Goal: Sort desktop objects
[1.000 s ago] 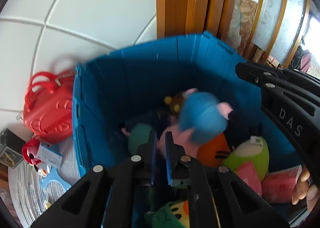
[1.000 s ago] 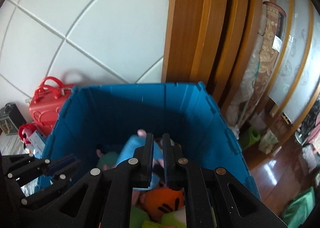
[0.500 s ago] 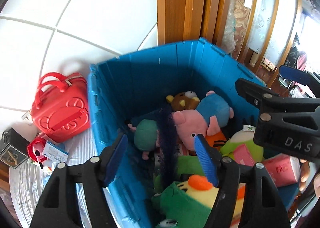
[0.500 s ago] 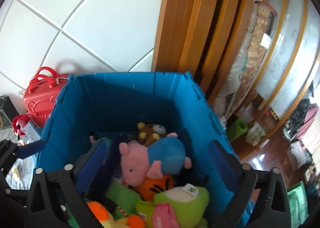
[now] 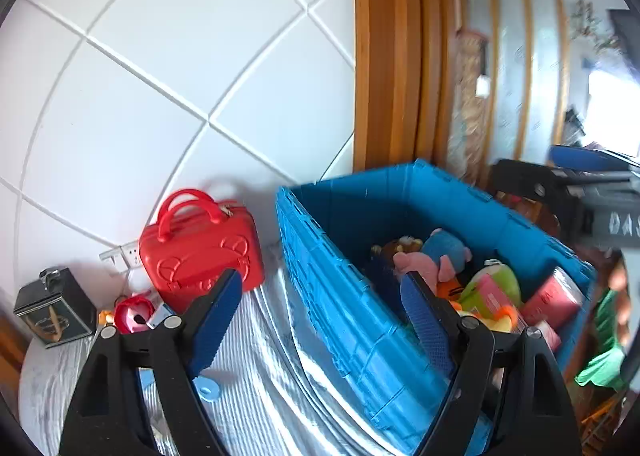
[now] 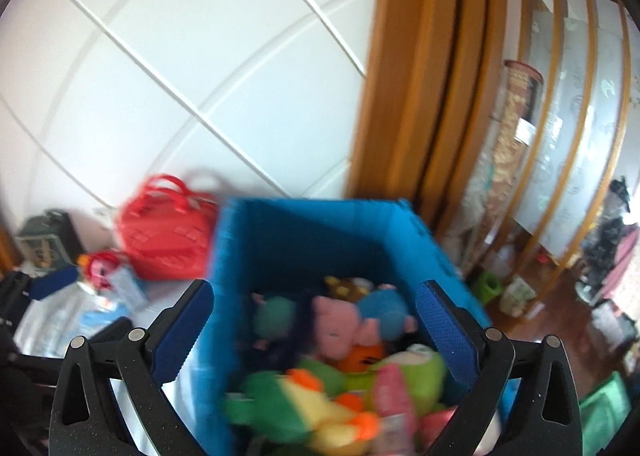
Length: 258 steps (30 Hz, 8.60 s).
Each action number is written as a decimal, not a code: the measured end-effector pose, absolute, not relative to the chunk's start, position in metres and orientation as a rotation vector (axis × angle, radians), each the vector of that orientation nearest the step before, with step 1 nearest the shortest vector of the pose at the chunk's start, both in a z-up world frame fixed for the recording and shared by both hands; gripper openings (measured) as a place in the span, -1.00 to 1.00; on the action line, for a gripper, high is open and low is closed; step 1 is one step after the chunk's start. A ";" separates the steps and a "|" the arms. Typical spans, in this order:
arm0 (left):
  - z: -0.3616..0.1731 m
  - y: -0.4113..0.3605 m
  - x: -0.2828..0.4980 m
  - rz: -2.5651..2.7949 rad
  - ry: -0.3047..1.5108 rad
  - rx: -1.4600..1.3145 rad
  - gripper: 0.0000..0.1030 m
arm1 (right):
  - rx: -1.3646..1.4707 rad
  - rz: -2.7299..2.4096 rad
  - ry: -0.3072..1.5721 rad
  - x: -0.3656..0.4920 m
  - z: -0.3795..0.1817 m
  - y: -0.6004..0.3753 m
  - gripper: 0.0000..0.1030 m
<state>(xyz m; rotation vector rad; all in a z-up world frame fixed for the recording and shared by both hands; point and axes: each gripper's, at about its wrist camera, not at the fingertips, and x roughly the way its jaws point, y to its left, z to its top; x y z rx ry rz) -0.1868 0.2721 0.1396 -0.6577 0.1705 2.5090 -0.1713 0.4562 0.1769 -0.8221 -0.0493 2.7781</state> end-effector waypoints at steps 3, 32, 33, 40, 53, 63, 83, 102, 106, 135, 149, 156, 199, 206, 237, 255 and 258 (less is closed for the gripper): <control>0.131 0.226 -0.181 2.534 0.146 -0.611 0.58 | -0.777 2.859 -0.029 -0.162 0.183 0.412 1.00; -0.101 -0.111 -0.443 2.905 0.039 -1.317 0.58 | -1.489 3.023 -0.095 -0.487 -0.045 0.111 1.00; -0.114 -0.111 -0.459 2.895 0.037 -1.333 0.58 | -1.510 3.016 -0.099 -0.504 -0.059 0.106 1.00; -0.184 -0.105 -0.560 2.861 -0.040 -1.441 0.58 | -1.587 2.979 -0.096 -0.582 -0.136 0.076 1.00; -0.260 -0.083 -0.634 2.694 -0.017 -1.709 0.69 | -1.759 2.870 0.213 -0.618 -0.210 0.106 1.00; -0.252 -0.111 -0.506 2.696 0.137 -1.726 0.58 | -2.050 2.807 -0.046 -0.525 -0.246 0.105 0.19; -0.220 -0.085 -0.547 2.791 -0.021 -1.586 0.58 | -1.619 2.882 -0.075 -0.573 -0.181 0.130 0.15; -0.223 -0.078 -0.365 2.687 0.109 -1.613 0.41 | -1.922 2.897 -0.024 -0.428 -0.208 0.154 0.54; -0.213 -0.086 -0.349 2.702 -0.001 -1.622 0.52 | -1.870 2.876 0.166 -0.412 -0.203 0.172 0.71; -0.225 -0.030 -0.329 2.669 -0.036 -1.538 -0.72 | -1.798 2.772 0.292 -0.423 -0.242 0.183 0.04; -0.093 -0.002 -0.256 2.880 0.030 -1.092 -0.72 | -1.263 3.053 -0.017 -0.307 -0.098 0.181 0.05; -0.035 0.044 -0.205 2.866 0.095 -0.872 -0.72 | -0.946 3.068 -0.031 -0.230 -0.024 0.202 0.05; 0.074 0.413 -0.107 2.500 0.291 -0.468 0.63 | -0.564 2.565 0.024 -0.059 0.057 0.578 0.99; 0.080 0.349 -0.112 2.583 0.172 -0.431 0.90 | -0.530 2.561 -0.013 -0.058 0.071 0.547 0.99; -0.085 -0.098 -0.261 3.015 0.032 -1.172 0.91 | -1.132 2.987 -0.065 -0.276 -0.026 0.227 1.00; -0.240 -0.084 -0.412 2.594 0.244 -1.514 0.91 | -1.540 2.876 -0.235 -0.436 -0.152 0.169 1.00; -0.250 -0.079 -0.423 2.600 0.320 -1.500 0.92 | -1.595 2.886 -0.252 -0.456 -0.159 0.154 1.00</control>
